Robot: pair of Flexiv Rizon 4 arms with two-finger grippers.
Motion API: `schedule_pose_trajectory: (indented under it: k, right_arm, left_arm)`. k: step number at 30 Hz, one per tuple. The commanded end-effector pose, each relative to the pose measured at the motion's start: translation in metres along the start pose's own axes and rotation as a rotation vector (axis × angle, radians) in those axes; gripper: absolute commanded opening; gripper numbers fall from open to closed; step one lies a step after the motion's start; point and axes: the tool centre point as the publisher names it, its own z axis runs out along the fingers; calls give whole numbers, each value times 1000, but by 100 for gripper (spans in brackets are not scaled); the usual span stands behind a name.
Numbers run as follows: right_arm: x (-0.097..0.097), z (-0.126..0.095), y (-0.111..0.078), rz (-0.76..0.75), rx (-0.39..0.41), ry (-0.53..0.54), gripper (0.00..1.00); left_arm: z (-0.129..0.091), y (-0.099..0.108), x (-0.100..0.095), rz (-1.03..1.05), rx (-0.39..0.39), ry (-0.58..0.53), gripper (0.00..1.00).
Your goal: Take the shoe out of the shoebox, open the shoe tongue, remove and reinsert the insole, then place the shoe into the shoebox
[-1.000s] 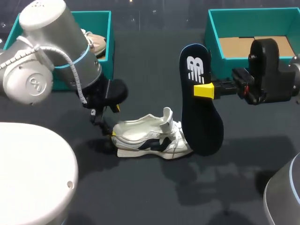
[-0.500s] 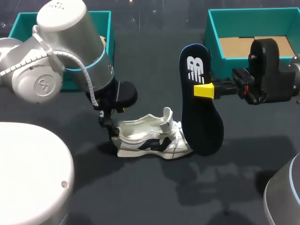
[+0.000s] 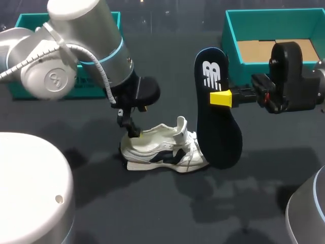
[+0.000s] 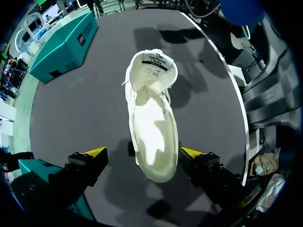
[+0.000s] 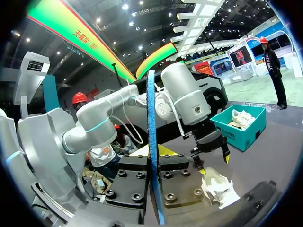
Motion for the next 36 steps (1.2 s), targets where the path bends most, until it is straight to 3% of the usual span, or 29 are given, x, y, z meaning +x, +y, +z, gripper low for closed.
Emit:
schedule_pose_trajectory:
  k: [1, 5, 10, 24, 30, 33, 36]
  right_arm:
    - [-1, 2, 0, 1, 1, -1, 0]
    - [-1, 2, 0, 1, 1, -1, 0]
    - [-1, 2, 0, 1, 1, -1, 0]
    - [-1, 2, 0, 1, 1, -1, 0]
    - [-1, 2, 0, 1, 1, -1, 0]
    - [-1, 2, 0, 1, 1, -1, 0]
    - [-1, 2, 0, 1, 1, -1, 0]
  left_arm:
    - [4, -5, -6, 1, -8, 13, 100]
    - [4, -5, -6, 1, -8, 13, 100]
    - [22, -18, -18, -26, -22, -39, 100]
    - [65, -32, -32, -29, -28, -29, 95]
    - [83, -32, -29, -36, -53, -18, 82]
    - [87, -30, -28, -39, -61, -9, 67]
    - [90, -28, -26, -41, -68, 4, 59]
